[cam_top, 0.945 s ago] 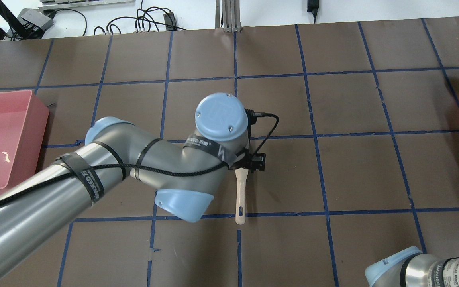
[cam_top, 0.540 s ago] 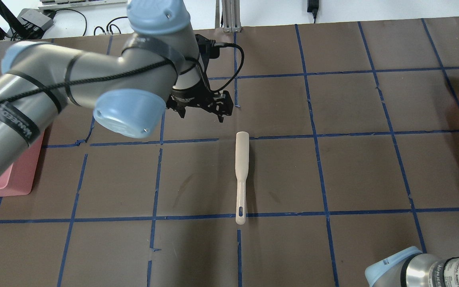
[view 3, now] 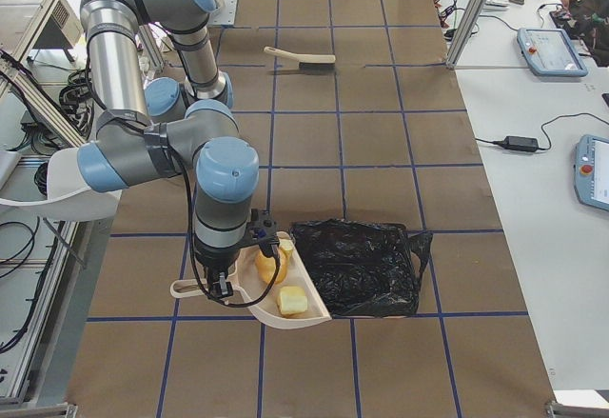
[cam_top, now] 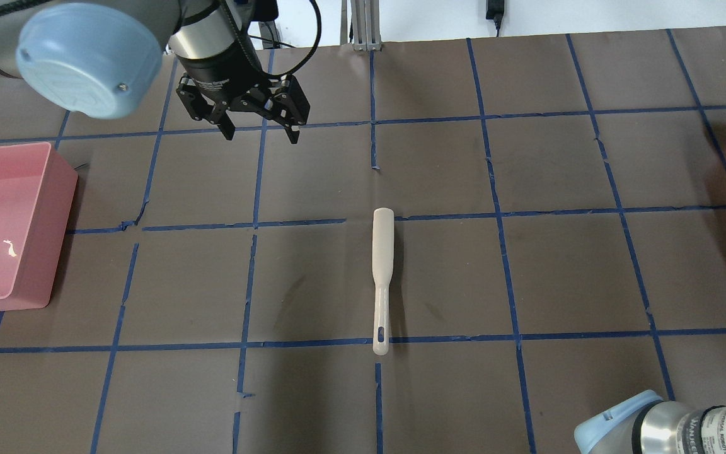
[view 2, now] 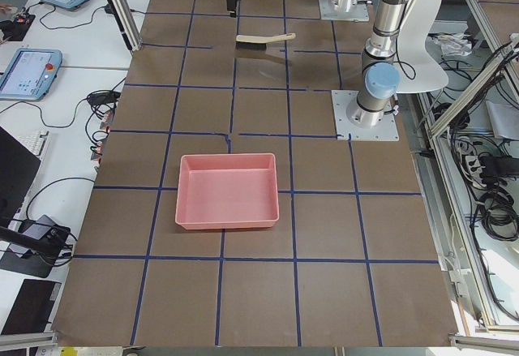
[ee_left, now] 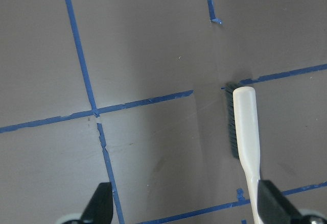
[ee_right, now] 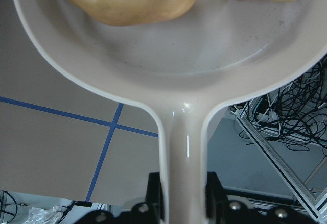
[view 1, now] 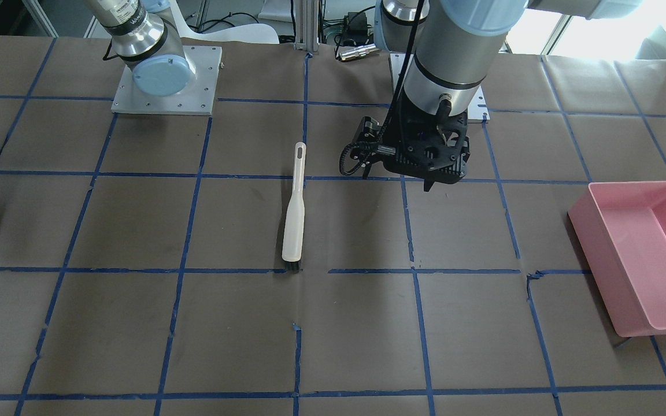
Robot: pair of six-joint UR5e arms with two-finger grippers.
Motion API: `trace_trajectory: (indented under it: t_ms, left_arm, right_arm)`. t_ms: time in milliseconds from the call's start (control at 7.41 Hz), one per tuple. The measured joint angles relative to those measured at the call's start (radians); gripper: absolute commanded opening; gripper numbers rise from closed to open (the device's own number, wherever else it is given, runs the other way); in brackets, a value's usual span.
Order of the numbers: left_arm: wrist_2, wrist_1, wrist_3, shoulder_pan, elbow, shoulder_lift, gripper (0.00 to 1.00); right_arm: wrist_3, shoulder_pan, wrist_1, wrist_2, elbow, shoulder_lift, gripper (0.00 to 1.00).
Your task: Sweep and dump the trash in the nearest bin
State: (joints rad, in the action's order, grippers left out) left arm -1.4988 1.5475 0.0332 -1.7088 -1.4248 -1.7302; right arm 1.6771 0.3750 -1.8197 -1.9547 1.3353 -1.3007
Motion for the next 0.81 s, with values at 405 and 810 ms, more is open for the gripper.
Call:
trace_trajectory:
  t_ms: [405, 810]
  left_arm:
    - [-0.004, 0.051, 0.048, 0.028, 0.009, 0.037, 1.0]
    - [-0.014, 0.047, 0.067, 0.043, 0.001, 0.063, 1.0]
  right_arm:
    - [0.075, 0.051, -0.02, -0.053, -0.094, 0.075, 0.1]
    - [0.103, 0.098, -0.058, -0.07, -0.143, 0.107, 0.1]
